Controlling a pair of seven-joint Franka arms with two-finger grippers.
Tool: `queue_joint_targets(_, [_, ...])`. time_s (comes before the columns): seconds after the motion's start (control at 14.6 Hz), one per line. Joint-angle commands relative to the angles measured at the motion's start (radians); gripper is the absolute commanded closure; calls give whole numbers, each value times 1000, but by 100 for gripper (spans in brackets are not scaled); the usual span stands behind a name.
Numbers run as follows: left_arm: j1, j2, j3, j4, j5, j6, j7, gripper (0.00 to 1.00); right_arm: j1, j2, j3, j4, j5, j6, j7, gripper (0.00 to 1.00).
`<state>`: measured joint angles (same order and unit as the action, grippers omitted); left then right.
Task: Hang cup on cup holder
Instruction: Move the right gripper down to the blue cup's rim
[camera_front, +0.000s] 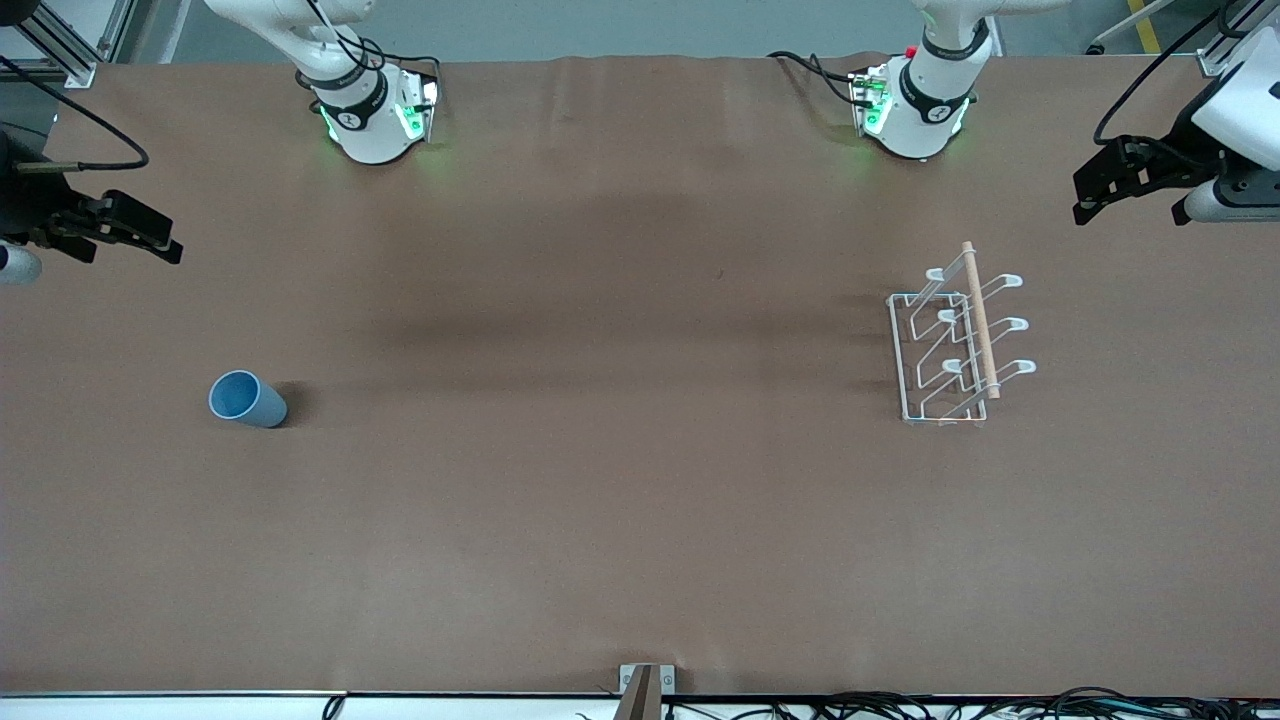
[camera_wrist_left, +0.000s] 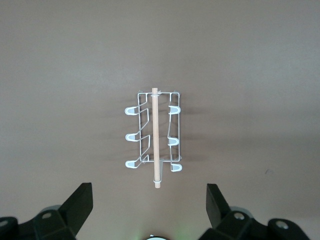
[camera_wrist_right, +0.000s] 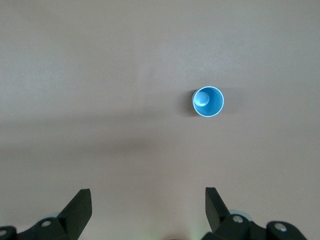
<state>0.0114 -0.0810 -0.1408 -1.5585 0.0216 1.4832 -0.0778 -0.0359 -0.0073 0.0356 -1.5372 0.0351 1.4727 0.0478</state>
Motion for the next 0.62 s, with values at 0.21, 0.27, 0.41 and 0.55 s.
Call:
queue_joint_targets(0.21, [4,7,-3,25,3,-11,4,0,-73,26,-3,-29,12,67,-25,0])
queue_joint_targets(0.27, [4,7,-3,23,3,-9,9,0,-84,38,-3,-35,12,76,-37,0])
queue_joint_targets(0.41, [1,9,-3,23,3,-9,6,0,-125,73,-3,-76,12,134,-40,0])
queue_joint_targets(0.55, [-1,12,-3,25,3,-9,1,0,-160,113,-3,-128,11,213,-71,0])
